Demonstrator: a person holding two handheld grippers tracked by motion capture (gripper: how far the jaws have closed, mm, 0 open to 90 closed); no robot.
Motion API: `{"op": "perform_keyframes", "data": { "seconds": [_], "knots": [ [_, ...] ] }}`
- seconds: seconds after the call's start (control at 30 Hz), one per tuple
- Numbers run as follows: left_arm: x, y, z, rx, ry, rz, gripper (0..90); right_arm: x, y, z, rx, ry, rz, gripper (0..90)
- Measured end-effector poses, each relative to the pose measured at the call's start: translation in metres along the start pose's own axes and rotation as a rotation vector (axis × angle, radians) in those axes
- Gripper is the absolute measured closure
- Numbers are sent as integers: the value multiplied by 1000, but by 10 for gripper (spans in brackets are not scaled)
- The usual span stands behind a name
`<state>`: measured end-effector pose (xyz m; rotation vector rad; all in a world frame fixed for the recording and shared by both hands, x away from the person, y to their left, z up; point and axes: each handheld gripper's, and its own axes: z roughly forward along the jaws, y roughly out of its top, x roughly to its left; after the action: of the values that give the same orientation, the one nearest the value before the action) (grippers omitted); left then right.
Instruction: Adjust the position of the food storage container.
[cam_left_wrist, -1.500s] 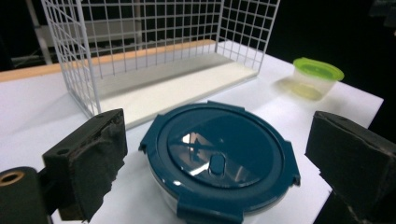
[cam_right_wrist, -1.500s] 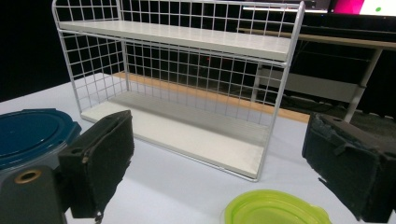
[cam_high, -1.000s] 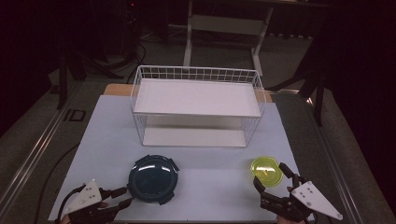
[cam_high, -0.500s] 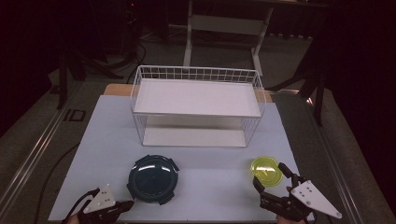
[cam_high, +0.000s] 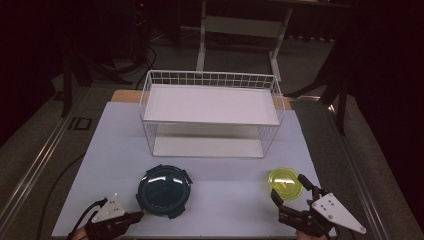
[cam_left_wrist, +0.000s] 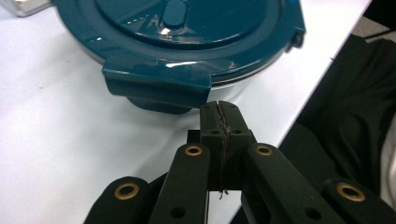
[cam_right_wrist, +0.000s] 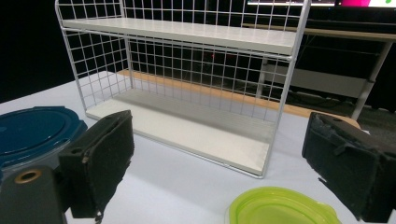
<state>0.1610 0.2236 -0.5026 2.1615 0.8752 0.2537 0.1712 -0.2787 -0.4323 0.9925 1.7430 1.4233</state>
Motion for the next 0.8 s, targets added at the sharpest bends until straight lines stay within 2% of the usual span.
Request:
{"op": "perform_keyframes", "data": {
  "seconds": [0.07,0.33,0.37,0.43,0.53,0.63,0.7,0.8],
  "knots": [
    [3,2,2,2,19,-5,891,0,0,0,0,1,3,89],
    [7,8,15,29,15,4,891,0,0,1,3,5,1,89],
    [8,8,16,26,11,1,891,-1,0,0,1,4,1,89],
    [10,8,15,28,38,-26,891,-1,0,0,0,4,4,89],
    [13,8,14,20,44,-31,891,-2,-1,1,3,9,6,89],
    [20,9,15,19,79,-60,891,-1,-1,1,3,13,5,89],
    [25,9,16,16,78,-78,891,-1,0,2,4,15,3,89],
    [27,7,16,27,80,-78,890,-1,0,2,3,17,4,89]
  ]
}}
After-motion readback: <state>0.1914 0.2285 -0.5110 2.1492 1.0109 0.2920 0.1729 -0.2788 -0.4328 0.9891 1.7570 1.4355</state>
